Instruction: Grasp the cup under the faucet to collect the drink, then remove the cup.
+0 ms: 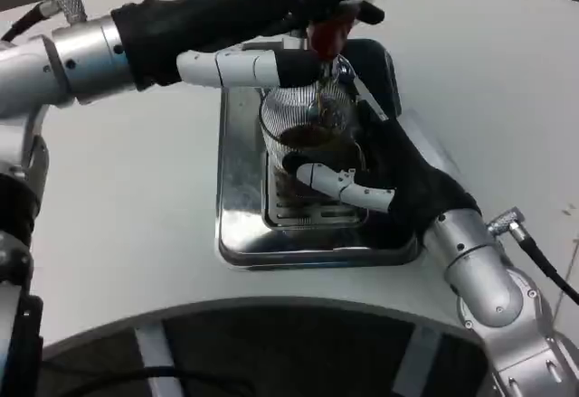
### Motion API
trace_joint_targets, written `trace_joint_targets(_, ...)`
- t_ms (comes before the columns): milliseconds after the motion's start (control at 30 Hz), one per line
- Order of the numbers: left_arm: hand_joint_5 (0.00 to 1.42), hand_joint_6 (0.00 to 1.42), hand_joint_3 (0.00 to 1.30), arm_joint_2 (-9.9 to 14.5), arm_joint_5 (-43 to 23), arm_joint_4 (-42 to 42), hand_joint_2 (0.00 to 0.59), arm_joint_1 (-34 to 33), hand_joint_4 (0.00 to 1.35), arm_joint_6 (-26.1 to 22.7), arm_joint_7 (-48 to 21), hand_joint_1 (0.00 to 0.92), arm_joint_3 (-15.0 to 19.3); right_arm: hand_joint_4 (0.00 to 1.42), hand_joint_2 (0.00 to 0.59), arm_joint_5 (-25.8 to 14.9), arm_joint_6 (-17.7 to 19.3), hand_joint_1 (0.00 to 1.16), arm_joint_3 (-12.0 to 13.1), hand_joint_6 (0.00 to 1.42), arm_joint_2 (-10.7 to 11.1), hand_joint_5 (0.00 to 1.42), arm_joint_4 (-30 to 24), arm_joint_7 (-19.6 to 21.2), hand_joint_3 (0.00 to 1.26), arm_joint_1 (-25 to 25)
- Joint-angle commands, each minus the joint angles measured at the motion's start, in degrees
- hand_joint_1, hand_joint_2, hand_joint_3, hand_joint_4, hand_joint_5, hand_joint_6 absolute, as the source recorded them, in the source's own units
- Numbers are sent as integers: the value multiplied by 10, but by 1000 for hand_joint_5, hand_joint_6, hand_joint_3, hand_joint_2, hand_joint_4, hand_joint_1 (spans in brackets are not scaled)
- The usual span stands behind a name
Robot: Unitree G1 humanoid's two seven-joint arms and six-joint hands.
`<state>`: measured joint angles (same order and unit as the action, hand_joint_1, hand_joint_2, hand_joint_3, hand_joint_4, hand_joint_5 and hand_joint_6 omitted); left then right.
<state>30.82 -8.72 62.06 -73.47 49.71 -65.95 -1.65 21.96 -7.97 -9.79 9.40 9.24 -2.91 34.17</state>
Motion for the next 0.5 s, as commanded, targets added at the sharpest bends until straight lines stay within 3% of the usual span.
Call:
trace_joint_targets(33, 97, 33, 41, 6, 14, 10, 93, 28, 0, -18, -7, 0, 3, 0, 179, -7, 3, 484, -2, 0, -6, 0, 14, 2, 0, 3)
trace_joint_targets(500, 137, 66, 73, 4, -3, -1, 91, 37, 17, -55, -4, 0, 33, 0, 175, -7, -1, 480, -6, 0, -5, 0, 19, -3, 0, 7)
